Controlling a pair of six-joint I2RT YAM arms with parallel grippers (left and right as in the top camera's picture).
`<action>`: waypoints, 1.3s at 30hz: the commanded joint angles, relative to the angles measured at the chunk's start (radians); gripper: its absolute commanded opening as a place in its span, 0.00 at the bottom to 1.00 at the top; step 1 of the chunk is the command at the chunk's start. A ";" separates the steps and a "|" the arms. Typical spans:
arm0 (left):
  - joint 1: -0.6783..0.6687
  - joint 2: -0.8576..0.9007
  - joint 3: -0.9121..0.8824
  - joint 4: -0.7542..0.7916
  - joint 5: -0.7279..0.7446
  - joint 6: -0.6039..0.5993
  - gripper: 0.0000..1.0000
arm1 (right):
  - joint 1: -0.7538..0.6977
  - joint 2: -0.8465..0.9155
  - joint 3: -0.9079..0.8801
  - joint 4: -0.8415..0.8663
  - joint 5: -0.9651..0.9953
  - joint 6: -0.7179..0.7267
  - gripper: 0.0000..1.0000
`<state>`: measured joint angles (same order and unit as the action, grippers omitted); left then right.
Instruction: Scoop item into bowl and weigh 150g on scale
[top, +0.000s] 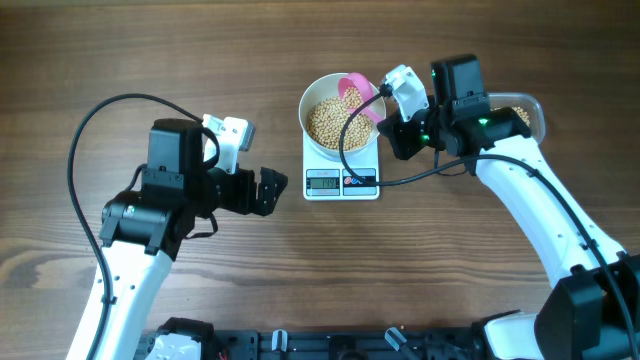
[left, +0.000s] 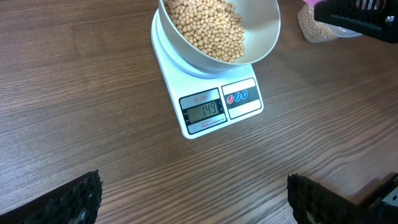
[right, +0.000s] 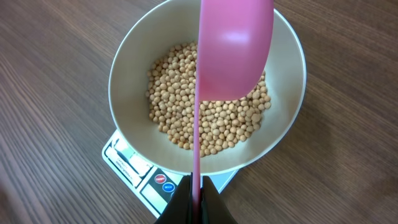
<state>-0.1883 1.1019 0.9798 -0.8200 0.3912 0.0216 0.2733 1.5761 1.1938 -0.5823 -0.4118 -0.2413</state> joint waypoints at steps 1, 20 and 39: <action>0.005 0.005 0.002 0.000 0.012 0.000 1.00 | 0.002 -0.026 0.024 0.006 -0.027 -0.021 0.04; 0.005 0.005 0.002 0.000 0.012 0.000 1.00 | 0.002 -0.026 0.024 0.006 -0.023 -0.051 0.04; 0.005 0.005 0.002 0.000 0.012 0.000 1.00 | 0.002 -0.019 0.022 0.005 -0.026 -0.066 0.04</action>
<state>-0.1883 1.1019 0.9798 -0.8200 0.3912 0.0212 0.2733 1.5761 1.1938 -0.5823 -0.4149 -0.2932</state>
